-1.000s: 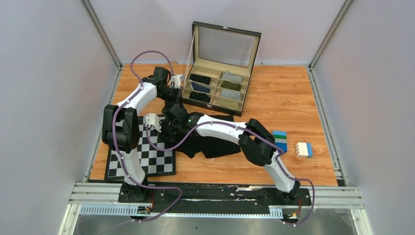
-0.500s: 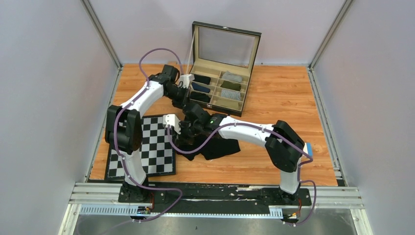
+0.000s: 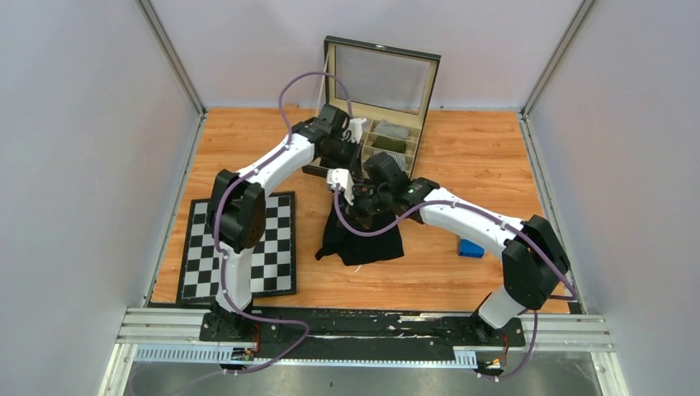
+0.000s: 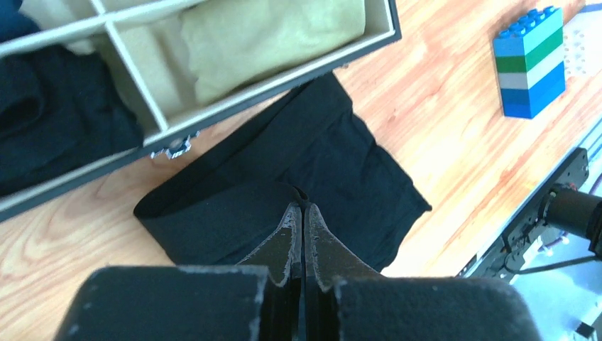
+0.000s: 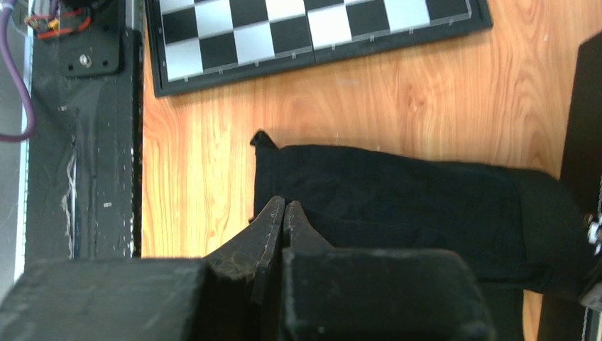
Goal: Roll the underwear
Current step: Fold the underwear at the center of the board.
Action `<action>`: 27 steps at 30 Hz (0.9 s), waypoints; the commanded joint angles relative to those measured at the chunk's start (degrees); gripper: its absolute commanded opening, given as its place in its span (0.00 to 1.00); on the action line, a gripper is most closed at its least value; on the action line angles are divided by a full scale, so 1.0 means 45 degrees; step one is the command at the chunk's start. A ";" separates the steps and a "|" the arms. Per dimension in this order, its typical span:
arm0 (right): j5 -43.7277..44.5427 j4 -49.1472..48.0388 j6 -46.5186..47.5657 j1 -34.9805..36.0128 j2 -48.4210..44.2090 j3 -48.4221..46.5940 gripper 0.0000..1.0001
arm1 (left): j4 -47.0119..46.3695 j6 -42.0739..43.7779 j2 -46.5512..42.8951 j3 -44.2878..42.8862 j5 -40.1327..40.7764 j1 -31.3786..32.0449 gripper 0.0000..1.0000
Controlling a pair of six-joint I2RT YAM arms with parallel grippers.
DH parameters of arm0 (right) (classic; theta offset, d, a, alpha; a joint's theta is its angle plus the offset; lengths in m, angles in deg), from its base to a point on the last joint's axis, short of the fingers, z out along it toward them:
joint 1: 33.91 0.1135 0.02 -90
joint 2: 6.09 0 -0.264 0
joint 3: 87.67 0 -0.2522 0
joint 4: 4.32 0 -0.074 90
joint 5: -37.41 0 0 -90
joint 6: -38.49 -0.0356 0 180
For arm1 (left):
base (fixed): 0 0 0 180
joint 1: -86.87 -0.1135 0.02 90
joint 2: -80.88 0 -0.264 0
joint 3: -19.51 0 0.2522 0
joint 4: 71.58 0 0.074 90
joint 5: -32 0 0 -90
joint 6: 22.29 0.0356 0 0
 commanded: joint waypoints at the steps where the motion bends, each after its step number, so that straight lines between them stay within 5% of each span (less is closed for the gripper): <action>1: -0.0565 0.0446 0.0567 -0.0705 -0.0697 0.1139 0.00 | -0.0761 -0.0676 0.0826 -0.1110 0.0607 0.0564 0.00; 16: -0.0410 -0.0099 0.1844 -0.1919 -0.1323 0.3751 0.00 | -0.1152 -0.0202 0.2559 -0.2300 0.1332 0.1549 0.00; 27: -0.0916 0.0648 0.1714 -0.2548 -0.2092 0.3604 0.00 | -0.0954 0.0079 0.2162 -0.2867 0.1254 0.1586 0.00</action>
